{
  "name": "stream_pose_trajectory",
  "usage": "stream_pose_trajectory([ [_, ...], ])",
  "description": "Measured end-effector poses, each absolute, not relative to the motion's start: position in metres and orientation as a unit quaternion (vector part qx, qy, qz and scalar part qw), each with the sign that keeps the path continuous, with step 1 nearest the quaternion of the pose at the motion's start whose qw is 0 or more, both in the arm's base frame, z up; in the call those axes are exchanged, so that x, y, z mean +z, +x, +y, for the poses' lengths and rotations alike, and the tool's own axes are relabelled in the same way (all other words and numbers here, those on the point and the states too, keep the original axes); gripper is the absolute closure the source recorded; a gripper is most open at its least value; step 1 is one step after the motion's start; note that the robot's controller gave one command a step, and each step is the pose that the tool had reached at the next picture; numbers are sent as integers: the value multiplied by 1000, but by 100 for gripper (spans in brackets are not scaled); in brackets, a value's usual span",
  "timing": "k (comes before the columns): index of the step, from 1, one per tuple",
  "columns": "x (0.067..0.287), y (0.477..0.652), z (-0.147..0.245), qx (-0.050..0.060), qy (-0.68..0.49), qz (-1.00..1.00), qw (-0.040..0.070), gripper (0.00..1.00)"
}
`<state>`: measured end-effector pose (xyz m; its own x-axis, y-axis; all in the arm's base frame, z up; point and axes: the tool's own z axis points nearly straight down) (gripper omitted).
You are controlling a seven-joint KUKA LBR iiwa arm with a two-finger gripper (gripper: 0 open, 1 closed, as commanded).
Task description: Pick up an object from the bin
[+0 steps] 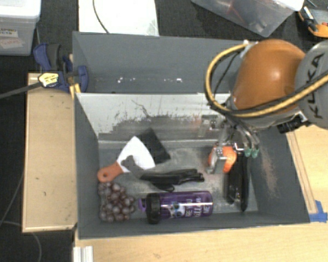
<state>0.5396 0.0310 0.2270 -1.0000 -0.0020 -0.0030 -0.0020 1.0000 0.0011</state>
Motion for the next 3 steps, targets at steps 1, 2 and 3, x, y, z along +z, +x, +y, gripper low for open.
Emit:
stream_pose_trajectory([
  [1, 227, 540, 31, 0, -1, 1000, 1, 0],
  [2, 170, 514, -55, 0, 20, 1000, 2, 0],
  [3, 169, 507, -19, 3, 26, 1000, 7, 0],
])
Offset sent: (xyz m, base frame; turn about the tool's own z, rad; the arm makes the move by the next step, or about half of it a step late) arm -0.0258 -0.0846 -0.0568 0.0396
